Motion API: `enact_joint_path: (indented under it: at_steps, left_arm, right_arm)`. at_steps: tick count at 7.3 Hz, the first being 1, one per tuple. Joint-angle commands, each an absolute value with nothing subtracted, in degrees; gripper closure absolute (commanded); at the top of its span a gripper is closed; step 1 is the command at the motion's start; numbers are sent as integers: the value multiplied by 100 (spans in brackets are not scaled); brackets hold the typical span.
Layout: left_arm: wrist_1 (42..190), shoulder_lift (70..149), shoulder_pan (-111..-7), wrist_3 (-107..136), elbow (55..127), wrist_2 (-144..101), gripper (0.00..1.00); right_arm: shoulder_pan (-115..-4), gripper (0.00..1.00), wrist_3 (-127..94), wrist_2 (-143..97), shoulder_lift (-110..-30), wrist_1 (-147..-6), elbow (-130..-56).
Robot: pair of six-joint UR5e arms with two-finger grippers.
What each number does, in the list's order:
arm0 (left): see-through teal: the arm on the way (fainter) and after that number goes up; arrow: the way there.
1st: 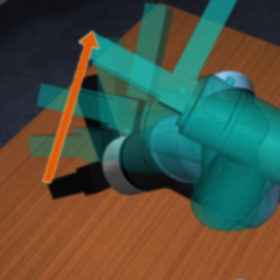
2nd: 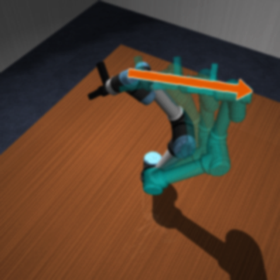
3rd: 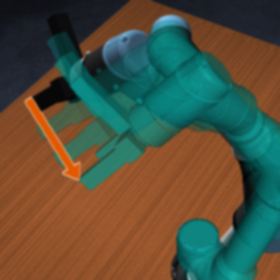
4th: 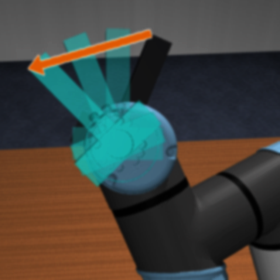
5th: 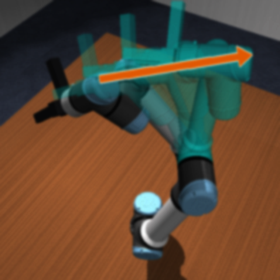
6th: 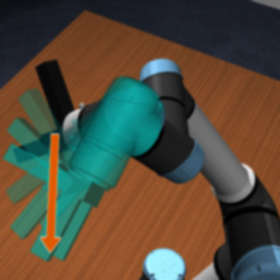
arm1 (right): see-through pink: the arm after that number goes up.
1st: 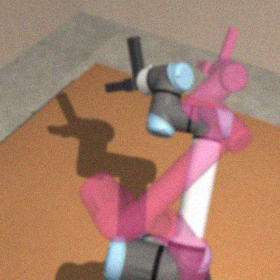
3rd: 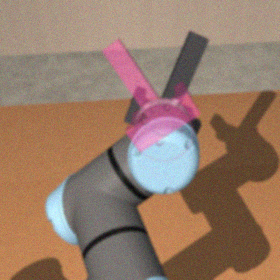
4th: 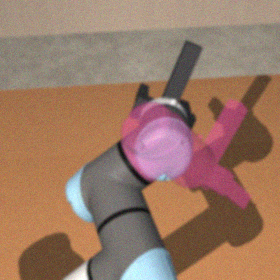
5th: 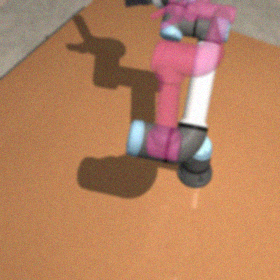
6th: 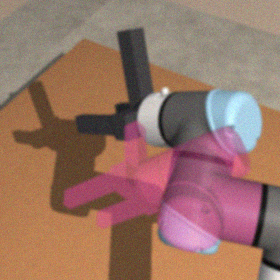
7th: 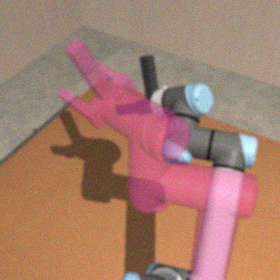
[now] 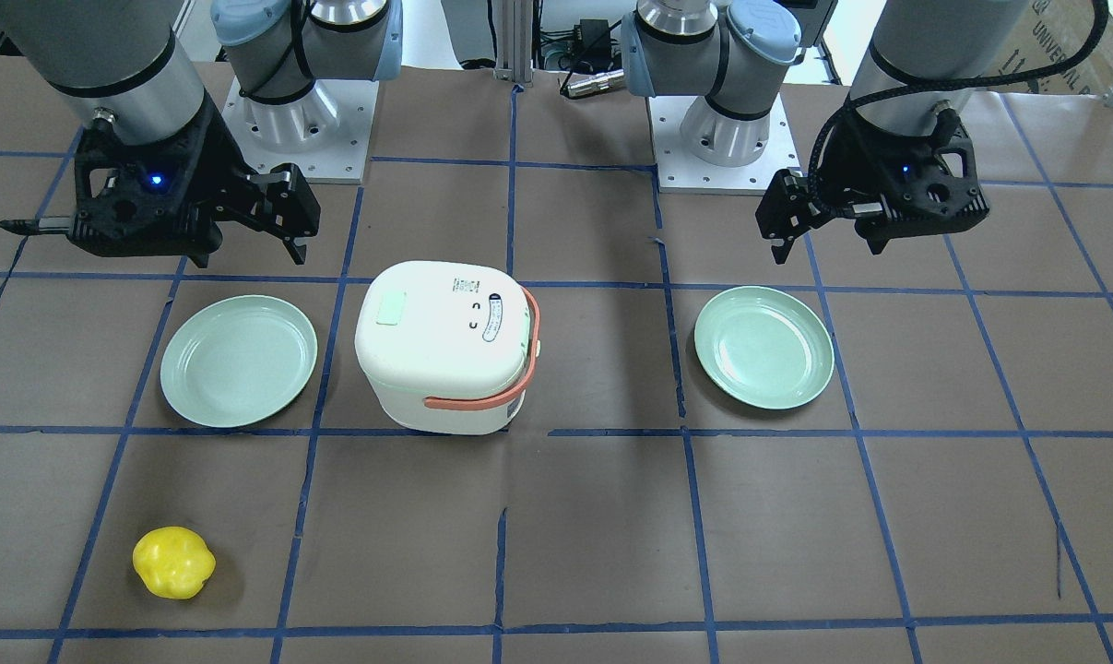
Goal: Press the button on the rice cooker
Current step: 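Move the right gripper down onto the green lid button of the rice cooker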
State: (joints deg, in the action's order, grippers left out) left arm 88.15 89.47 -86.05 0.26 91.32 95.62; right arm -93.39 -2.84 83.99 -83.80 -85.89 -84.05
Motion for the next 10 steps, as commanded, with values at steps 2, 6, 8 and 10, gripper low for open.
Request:
enact_joint_path:
  at_steps: [2, 6, 8, 10]
  left_arm:
    - [8815, 8947, -8604, 26, 9132, 9563, 0]
    - [8815, 8947, -8604, 26, 9132, 9563, 0]
    - [8815, 8947, -8604, 26, 9132, 9563, 0]
    - [8815, 8947, -8604, 26, 9132, 9563, 0]
  right_arm:
    - [-9958, 88, -878, 8445, -8201, -9015, -8857]
    - [-9993, 89, -1195, 8455, -8218, -10010, -9580]
    - [-9993, 89, -1291, 8446, -8218, -10150, -9755]
    - [-9993, 89, -1309, 8446, -8200, -10353, -9826]
